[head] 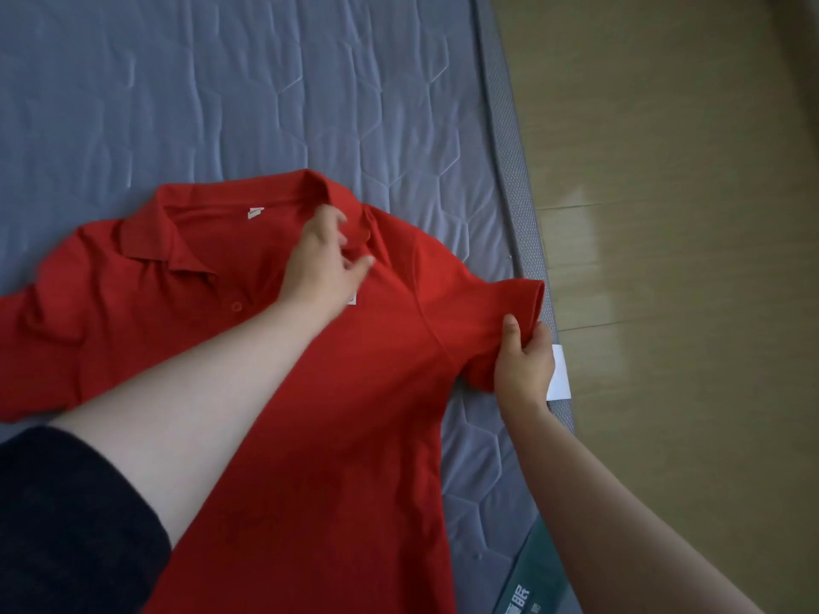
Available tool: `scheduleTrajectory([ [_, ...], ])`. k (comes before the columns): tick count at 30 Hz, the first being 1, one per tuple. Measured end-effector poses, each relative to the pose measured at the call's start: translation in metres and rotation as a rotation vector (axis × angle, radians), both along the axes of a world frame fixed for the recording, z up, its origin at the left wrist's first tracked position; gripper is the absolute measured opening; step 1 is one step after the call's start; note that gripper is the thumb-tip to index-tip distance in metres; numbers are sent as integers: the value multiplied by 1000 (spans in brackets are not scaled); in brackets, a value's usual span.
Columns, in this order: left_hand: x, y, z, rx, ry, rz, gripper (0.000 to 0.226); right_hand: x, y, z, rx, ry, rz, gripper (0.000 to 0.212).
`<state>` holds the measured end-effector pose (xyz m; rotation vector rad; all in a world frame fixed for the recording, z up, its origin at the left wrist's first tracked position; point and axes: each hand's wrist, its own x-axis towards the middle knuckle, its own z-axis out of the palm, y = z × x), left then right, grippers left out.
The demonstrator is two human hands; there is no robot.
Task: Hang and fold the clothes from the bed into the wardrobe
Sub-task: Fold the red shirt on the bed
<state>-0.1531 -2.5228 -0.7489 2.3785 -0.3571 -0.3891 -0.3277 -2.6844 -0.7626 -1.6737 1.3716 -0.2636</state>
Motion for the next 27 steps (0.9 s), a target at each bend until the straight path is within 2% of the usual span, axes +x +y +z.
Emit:
scheduleTrajectory([
  [2,-18,0,-4,-9,-44,-246,46,2,7,2,-94,-15,26,25],
  [4,-37,0,-11,268,-10,-503,57,3,12,6,-146,-24,43,25],
  [6,-44,1,-18,539,72,-602,69,6,16,13,-194,-53,71,22],
  [7,-44,1,-19,572,97,-605,72,8,19,17,-220,-75,91,20],
  [9,-41,1,-15,454,82,-547,70,12,27,25,-274,-135,128,16],
  [12,-34,6,-5,55,42,-261,39,13,43,38,-344,-203,219,12],
  [14,-31,20,1,-65,92,-117,20,6,55,41,-386,-216,414,8],
  [15,-28,29,2,-103,152,-59,19,1,61,41,-422,-202,558,7],
  [18,-24,62,7,-144,321,98,27,-16,80,36,-535,-70,999,8],
  [20,-29,83,10,-189,408,204,29,-22,91,32,-428,56,1178,19],
  [22,-37,102,12,-173,424,237,29,-26,100,31,-343,136,1203,30],
  [25,-43,127,9,-103,374,199,26,-19,109,30,-375,154,1101,43],
  [27,-49,138,5,-88,367,208,21,-10,114,30,-320,327,1119,62],
])
